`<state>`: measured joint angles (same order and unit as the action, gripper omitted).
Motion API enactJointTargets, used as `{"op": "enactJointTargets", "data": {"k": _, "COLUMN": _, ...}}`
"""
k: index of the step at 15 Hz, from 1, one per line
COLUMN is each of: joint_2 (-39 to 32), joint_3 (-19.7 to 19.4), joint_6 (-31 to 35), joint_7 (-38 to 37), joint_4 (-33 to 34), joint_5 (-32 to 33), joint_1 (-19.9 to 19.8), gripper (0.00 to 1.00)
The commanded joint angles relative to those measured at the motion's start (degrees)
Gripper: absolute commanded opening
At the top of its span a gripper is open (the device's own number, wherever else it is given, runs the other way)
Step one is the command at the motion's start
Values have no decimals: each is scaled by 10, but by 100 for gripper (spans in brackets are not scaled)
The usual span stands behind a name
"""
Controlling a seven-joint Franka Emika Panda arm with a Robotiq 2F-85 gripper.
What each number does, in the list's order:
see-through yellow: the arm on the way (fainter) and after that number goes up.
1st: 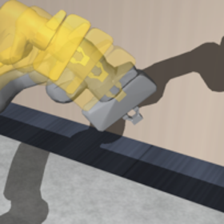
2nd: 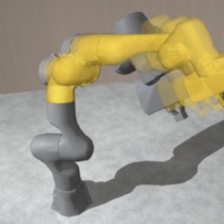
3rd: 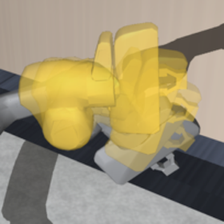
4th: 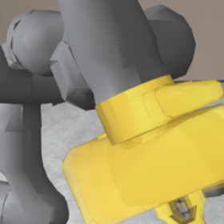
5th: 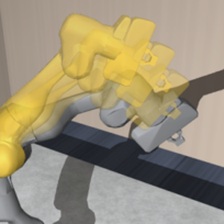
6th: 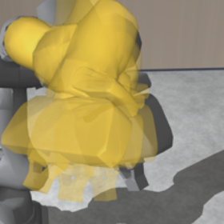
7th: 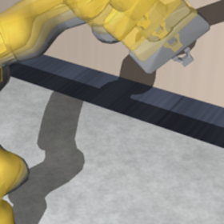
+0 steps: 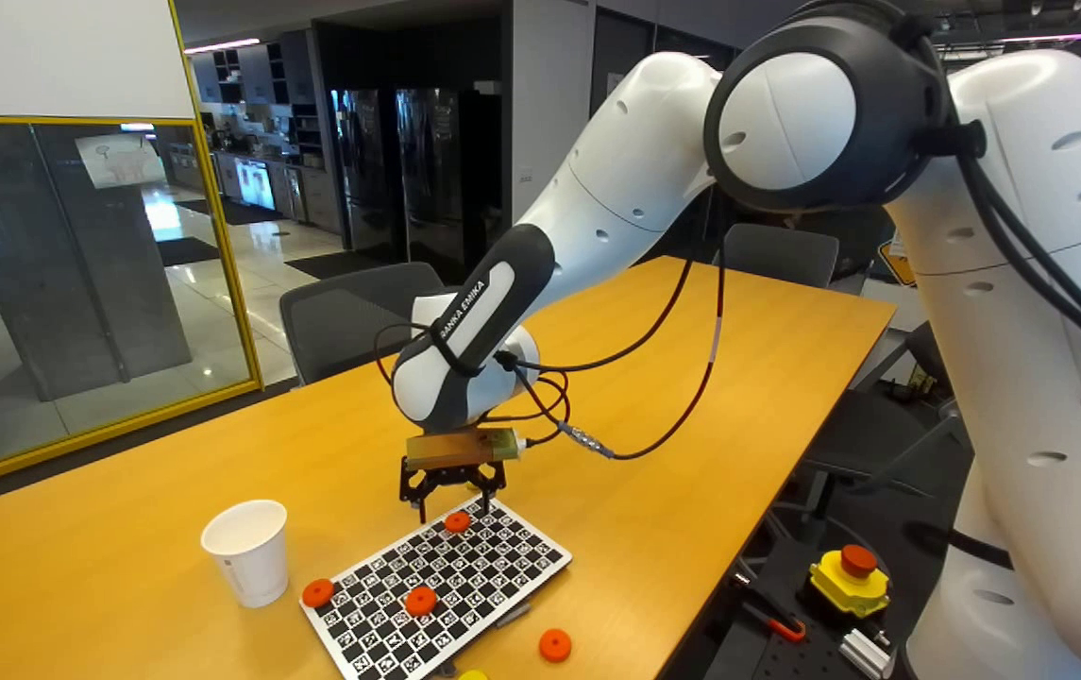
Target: Put the yellow objects inside the transparent cup and the orange objects inside the white cup.
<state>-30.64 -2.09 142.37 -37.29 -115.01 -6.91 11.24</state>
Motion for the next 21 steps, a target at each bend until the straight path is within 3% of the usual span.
{"op": "enactJointTargets", "data": {"k": 1, "joint_2": -4, "joint_3": -11, "joint_6": -11, "joint_7": -23, "joint_4": 14, "joint_5": 14, "joint_1": 11, "gripper": 75}}
{"op": "enactJointTargets", "data": {"k": 3, "joint_2": -2, "joint_3": -9, "joint_6": -12, "joint_7": -23, "joint_4": 13, "joint_5": 12, "joint_1": 9, "gripper": 68}}
{"op": "enactJointTargets", "data": {"k": 9, "joint_2": 3, "joint_3": -3, "joint_6": -24, "joint_7": -19, "joint_4": 10, "joint_5": 6, "joint_1": 5, "gripper": 21}}
{"op": "enactJointTargets", "data": {"k": 15, "joint_2": 38, "joint_3": 14, "joint_6": -31, "joint_7": 30, "joint_4": 7, "joint_5": 19, "joint_1": 9, "gripper": 24}}
{"op": "enactJointTargets", "data": {"k": 21, "joint_2": 61, "joint_3": 35, "joint_6": -60, "joint_7": 95, "joint_4": 55, "joint_5": 64, "joint_1": 26, "gripper": 24}}
